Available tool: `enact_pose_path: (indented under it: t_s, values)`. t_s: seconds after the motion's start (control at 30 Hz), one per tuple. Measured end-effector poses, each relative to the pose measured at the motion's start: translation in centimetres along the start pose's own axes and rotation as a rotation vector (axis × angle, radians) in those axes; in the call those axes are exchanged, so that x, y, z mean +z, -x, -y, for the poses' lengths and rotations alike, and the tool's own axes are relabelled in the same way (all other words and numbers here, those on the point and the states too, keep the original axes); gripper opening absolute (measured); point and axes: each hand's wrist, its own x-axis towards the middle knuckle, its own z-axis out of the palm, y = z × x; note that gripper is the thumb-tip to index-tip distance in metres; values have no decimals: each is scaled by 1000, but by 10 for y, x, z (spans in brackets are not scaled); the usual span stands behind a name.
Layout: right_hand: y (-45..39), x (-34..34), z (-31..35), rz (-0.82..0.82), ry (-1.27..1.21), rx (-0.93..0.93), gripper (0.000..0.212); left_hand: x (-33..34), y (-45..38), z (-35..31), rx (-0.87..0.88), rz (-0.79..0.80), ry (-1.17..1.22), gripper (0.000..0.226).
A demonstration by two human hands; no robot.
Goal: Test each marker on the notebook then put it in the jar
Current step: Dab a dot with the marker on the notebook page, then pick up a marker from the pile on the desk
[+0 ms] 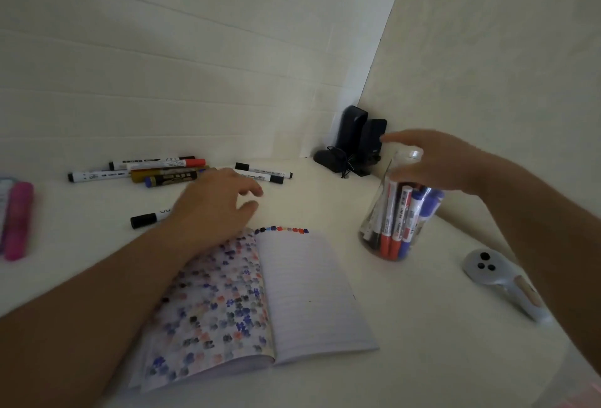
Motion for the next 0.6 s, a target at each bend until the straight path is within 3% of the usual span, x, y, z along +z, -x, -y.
enact_pose_path:
  t_s: [0.07,0.13,0.2,0.27,0.37,0.43,0.53,0.6]
  values:
    - [1,13,6,-314,28,-146,56,-11,-5,14,-107,-49,-155,26]
    - [6,34,24,-564,-52,-284,46,-17,-7,26,-257,68,-300,40]
    - [8,63,43,-637,-138,-403,42,-18,-6,32,-377,211,-394,49]
    - [7,97,58,-684,-85,-530,35,-19,-7,36,-422,244,-360,41]
    - [6,136,73,-589,-174,-634,28,-19,-11,36,-408,229,-268,22]
    - [9,153,84,-438,-409,-509,25,-18,-14,33,-322,152,-259,22]
    - [14,168,101,-199,-853,-249,22,-19,-13,14,-17,-116,-195,30]
    - [16,169,108,-97,-1050,-202,29,-22,-9,-10,184,-188,-111,37]
